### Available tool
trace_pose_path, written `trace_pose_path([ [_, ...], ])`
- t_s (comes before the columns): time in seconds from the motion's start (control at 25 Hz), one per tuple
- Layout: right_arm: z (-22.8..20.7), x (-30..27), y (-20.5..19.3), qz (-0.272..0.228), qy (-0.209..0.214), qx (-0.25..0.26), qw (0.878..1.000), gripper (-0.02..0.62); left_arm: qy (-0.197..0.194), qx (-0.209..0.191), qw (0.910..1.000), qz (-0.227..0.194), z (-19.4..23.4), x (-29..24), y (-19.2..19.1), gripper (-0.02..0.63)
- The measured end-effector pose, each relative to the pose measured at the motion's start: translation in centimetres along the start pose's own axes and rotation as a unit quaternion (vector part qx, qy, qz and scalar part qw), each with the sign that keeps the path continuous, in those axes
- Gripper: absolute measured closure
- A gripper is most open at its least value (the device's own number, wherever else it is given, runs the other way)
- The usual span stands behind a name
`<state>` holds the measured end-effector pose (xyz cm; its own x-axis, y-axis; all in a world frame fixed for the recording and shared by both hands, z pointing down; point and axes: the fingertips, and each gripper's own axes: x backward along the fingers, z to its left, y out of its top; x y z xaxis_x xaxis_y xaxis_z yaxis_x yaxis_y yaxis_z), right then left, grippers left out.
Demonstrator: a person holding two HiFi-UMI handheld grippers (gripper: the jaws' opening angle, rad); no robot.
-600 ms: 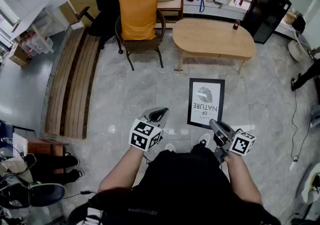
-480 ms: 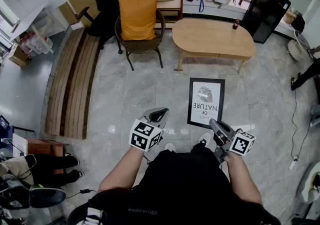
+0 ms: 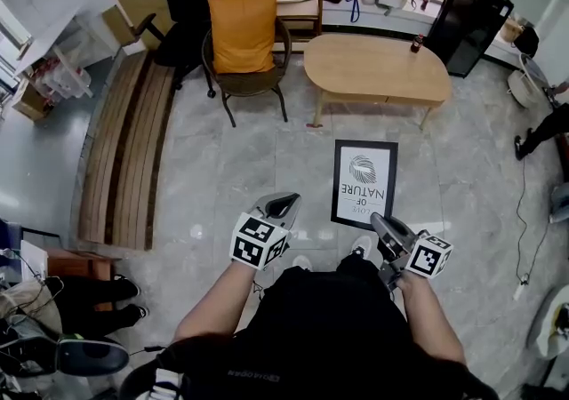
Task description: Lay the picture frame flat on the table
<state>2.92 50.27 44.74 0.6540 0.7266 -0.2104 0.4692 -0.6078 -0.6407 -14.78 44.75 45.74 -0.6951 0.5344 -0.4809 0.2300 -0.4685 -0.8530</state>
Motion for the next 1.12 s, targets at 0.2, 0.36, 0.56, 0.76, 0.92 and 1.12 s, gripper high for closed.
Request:
trace_pose_path([
  [0.2,0.0,-0.4,0.4,-0.008,0.020,-0.020,1.000,0.569,-0.001,0.002,1.0000,0.008,0.4,-0.1,-0.7,0.601],
  [0.36,-1.1,-1.2,0.6,0.004,0.021,-0.025,0.999,0.569,-0.001,0.006,0.9998,0.019,0.9,-1.0,-1.3,0.601],
  [0.56,-3.8,-3.1,2.6,0.012,0.024,-0.039,0.999,0.569,-0.003,0.016,0.9995,0.027,1.9,-3.7,0.0,0.601],
  [0.76,-7.7,-7.4,6.3,0.012,0.023,-0.055,0.998,0.569,-0.007,0.044,0.9985,0.032,5.1,-7.3,2.7,0.601],
  [0.92,-10.3,-10.9,11.8,0.006,0.029,-0.048,0.998,0.569,-0.007,0.025,0.9987,0.044,7.4,-12.3,6.6,0.601],
  [1.12,-13.7,-14.3,18.2,0.004,0.039,-0.034,0.999,0.569,-0.001,0.004,0.9999,0.014,9.4,-17.7,13.4,0.601],
])
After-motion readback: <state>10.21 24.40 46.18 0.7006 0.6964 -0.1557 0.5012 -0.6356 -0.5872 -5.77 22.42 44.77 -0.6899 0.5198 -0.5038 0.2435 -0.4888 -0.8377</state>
